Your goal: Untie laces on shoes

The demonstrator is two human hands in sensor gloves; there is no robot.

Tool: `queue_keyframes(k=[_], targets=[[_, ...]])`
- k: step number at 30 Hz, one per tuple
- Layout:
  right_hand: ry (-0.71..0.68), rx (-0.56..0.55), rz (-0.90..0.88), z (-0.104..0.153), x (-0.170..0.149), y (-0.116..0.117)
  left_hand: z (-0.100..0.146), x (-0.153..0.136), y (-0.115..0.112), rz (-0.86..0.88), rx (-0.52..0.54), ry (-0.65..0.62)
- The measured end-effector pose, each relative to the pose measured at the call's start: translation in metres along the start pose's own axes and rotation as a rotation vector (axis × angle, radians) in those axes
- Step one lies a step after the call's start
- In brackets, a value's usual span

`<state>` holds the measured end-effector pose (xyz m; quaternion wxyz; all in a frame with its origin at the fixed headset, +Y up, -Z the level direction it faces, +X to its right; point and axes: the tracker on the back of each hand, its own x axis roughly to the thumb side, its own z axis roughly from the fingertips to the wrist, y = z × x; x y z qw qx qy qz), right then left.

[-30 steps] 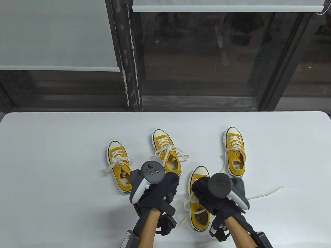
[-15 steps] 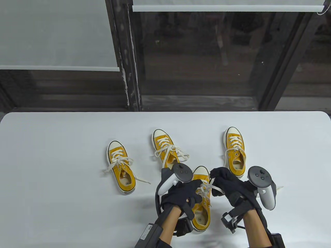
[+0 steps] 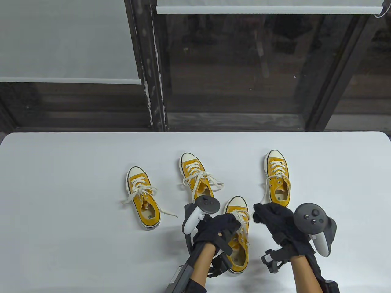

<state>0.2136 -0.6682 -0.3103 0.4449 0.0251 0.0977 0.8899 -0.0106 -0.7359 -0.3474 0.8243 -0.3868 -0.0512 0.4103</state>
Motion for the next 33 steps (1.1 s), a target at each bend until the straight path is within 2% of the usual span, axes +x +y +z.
queue_keyframes(k=[1, 2, 5, 6, 7, 10, 16, 19, 25, 27, 30, 31, 33], targets=[[0.089, 0.118, 0.029, -0.002, -0.002, 0.005, 0.0, 0.0, 0.0, 0.013, -0.006, -0.003], [0.184, 0.246, 0.161, -0.008, -0.007, 0.016, 0.0, -0.001, 0.001, 0.023, -0.013, -0.007], [0.263, 0.238, 0.327, -0.019, -0.018, 0.034, 0.0, -0.001, 0.001, 0.021, -0.003, -0.01], [0.272, 0.264, 0.278, -0.021, -0.021, 0.038, 0.0, -0.001, 0.001, 0.021, -0.001, -0.011], [0.288, 0.235, 0.177, -0.023, -0.025, 0.043, 0.001, -0.001, 0.001, 0.016, 0.008, -0.012], [0.228, 0.186, 0.02, -0.026, -0.028, 0.047, 0.002, 0.001, 0.002, 0.002, 0.014, -0.015], [0.268, 0.131, 0.064, -0.026, -0.031, 0.054, 0.001, 0.001, 0.0, 0.06, -0.006, -0.02], [0.265, 0.163, 0.065, -0.029, -0.032, 0.056, 0.001, 0.001, 0.0, 0.028, -0.009, -0.018], [0.282, 0.193, -0.035, -0.029, -0.037, 0.05, 0.01, 0.004, 0.005, -0.124, 0.167, 0.049], [0.291, 0.183, -0.051, -0.029, -0.04, 0.049, 0.019, 0.006, 0.008, -0.167, 0.291, 0.076], [0.301, 0.196, -0.094, -0.029, -0.043, 0.049, 0.038, 0.019, 0.013, -0.267, 0.435, 0.043], [0.305, 0.201, -0.103, -0.03, -0.044, 0.049, 0.044, 0.024, 0.013, -0.292, 0.465, 0.028], [0.305, 0.208, -0.122, -0.029, -0.045, 0.05, 0.047, 0.032, 0.011, -0.327, 0.42, 0.006]])
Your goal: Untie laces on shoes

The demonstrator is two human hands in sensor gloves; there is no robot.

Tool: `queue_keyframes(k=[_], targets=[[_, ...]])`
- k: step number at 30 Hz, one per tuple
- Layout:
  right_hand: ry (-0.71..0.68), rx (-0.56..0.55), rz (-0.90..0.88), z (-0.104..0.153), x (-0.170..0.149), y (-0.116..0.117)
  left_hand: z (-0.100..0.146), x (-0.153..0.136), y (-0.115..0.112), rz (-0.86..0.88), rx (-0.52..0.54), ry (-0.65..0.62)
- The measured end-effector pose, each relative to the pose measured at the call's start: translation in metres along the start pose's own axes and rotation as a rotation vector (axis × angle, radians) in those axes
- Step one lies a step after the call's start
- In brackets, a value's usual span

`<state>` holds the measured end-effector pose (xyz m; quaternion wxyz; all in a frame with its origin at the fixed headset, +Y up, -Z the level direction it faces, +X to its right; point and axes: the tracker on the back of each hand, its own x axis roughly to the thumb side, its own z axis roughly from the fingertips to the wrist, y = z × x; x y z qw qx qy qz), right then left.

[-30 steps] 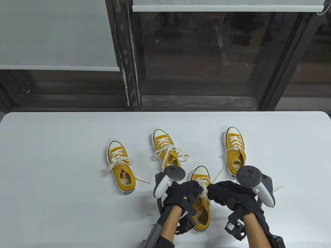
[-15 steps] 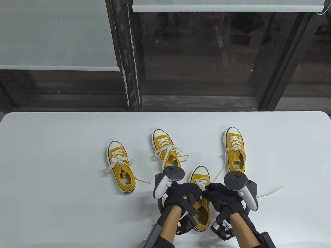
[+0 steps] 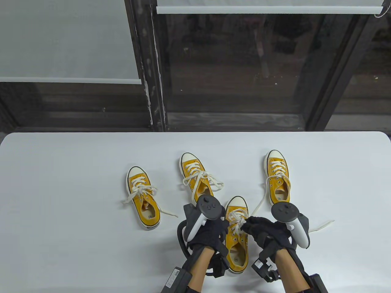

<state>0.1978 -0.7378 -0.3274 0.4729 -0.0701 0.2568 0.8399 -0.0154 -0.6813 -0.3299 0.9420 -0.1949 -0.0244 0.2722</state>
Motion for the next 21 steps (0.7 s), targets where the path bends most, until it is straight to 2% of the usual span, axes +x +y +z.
queue_keyframes(k=[4, 6, 8, 10, 13, 15, 16, 18, 19, 21], targets=[[-0.017, 0.026, -0.008, 0.0, 0.001, 0.001, -0.009, 0.005, -0.021, -0.023, -0.122, -0.044], [-0.041, 0.056, -0.002, 0.0, 0.002, 0.003, -0.016, 0.001, -0.029, 0.032, -0.174, -0.03], [-0.041, 0.015, 0.038, 0.001, 0.002, 0.001, -0.018, -0.003, -0.032, 0.07, -0.184, -0.021], [-0.055, 0.019, 0.059, 0.002, 0.004, 0.001, -0.02, -0.007, -0.032, 0.068, -0.181, 0.002], [-0.054, -0.081, 0.166, 0.005, 0.007, -0.001, -0.023, -0.016, -0.034, 0.209, -0.242, 0.033], [-0.074, -0.118, 0.197, 0.008, 0.008, -0.004, -0.024, -0.019, -0.033, 0.232, -0.245, 0.033], [-0.089, -0.074, 0.207, 0.008, 0.009, -0.006, -0.024, -0.019, -0.033, 0.229, -0.245, 0.032], [-0.125, 0.097, 0.238, 0.008, 0.011, -0.002, -0.024, -0.019, -0.032, 0.237, -0.251, 0.029], [-0.121, 0.093, 0.252, 0.007, 0.012, 0.002, -0.024, -0.019, -0.033, 0.244, -0.256, 0.019], [-0.095, -0.023, 0.289, 0.007, 0.014, 0.008, -0.023, -0.017, -0.033, 0.237, -0.247, 0.017]])
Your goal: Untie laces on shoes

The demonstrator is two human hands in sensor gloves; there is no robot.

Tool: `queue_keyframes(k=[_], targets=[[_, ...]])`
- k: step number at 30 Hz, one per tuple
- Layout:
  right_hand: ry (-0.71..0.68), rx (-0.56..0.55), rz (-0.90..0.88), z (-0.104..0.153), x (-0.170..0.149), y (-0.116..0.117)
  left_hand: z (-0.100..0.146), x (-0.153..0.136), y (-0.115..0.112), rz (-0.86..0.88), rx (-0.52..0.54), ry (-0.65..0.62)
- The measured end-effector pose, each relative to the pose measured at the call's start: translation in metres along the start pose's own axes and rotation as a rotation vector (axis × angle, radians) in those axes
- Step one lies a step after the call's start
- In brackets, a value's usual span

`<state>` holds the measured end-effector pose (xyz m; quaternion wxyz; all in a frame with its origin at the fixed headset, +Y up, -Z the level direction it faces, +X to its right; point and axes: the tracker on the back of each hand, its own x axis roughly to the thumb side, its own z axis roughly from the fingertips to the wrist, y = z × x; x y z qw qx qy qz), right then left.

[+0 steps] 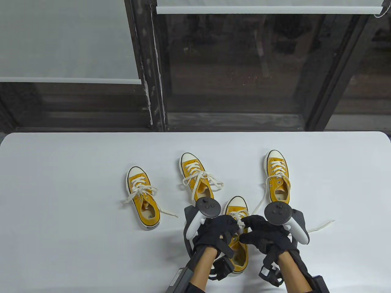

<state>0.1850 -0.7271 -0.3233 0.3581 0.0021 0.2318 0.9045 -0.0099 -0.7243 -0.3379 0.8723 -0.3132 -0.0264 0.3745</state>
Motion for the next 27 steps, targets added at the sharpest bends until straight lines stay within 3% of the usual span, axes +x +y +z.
queue_keyframes(k=[5, 8, 12, 18, 21, 24, 27], targets=[[0.059, -0.229, 0.06, 0.005, -0.001, -0.004, -0.001, -0.005, 0.002, 0.023, -0.002, 0.014], [0.089, -0.213, 0.029, 0.002, -0.011, -0.005, -0.002, -0.008, 0.004, -0.03, 0.038, 0.046], [0.121, -0.175, 0.006, 0.0, -0.013, -0.005, -0.004, -0.011, 0.004, 0.019, 0.006, 0.043], [0.059, -0.363, 0.014, 0.019, -0.006, -0.025, -0.004, -0.011, 0.005, 0.017, 0.011, 0.039], [0.093, -0.199, 0.084, 0.018, -0.002, -0.022, -0.004, -0.012, 0.005, 0.026, 0.002, 0.037], [0.113, -0.118, 0.051, 0.007, -0.004, -0.006, -0.004, -0.011, 0.005, 0.024, 0.002, 0.033], [0.118, -0.215, -0.005, 0.001, -0.004, 0.003, -0.004, -0.01, 0.004, 0.019, -0.008, 0.025]])
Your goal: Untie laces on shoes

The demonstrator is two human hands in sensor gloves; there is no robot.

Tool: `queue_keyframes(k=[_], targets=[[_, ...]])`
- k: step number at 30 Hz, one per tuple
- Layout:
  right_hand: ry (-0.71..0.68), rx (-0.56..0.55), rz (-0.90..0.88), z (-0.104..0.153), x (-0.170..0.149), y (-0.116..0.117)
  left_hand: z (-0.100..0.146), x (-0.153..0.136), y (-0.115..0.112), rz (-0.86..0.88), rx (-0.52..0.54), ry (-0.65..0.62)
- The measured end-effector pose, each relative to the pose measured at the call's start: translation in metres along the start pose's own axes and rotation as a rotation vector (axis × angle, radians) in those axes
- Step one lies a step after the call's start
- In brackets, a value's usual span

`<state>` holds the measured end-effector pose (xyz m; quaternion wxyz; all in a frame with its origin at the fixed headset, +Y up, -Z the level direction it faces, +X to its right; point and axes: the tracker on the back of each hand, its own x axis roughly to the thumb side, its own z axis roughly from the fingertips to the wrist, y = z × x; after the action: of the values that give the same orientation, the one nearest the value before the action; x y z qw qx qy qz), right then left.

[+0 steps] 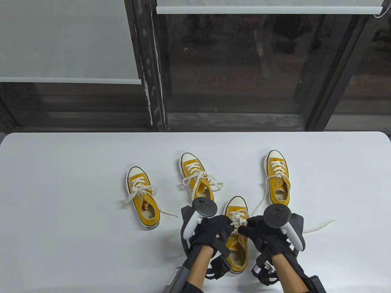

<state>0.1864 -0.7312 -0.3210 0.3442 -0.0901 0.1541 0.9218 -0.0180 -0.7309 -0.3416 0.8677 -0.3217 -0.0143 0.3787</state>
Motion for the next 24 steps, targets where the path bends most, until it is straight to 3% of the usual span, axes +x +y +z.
queue_keyframes(k=[2, 6, 13, 16, 19, 24], targets=[[-0.009, -0.035, 0.006, -0.001, 0.001, 0.0, 0.0, 0.0, 0.0, 0.0, -0.006, 0.0], [-0.044, 0.071, -0.066, -0.001, 0.001, 0.001, 0.0, 0.0, 0.0, 0.003, 0.0, 0.001], [-0.073, 0.119, -0.08, -0.002, 0.002, 0.001, 0.001, 0.008, -0.004, 0.033, -0.125, -0.126], [-0.151, 0.188, -0.066, -0.005, 0.002, -0.001, 0.001, 0.008, -0.003, -0.02, -0.011, -0.064], [-0.187, 0.24, -0.059, -0.007, 0.001, -0.003, -0.002, 0.001, -0.003, 0.036, -0.04, -0.053], [-0.149, 0.15, -0.012, -0.003, 0.003, -0.009, -0.004, -0.005, -0.001, 0.106, -0.059, -0.047]])
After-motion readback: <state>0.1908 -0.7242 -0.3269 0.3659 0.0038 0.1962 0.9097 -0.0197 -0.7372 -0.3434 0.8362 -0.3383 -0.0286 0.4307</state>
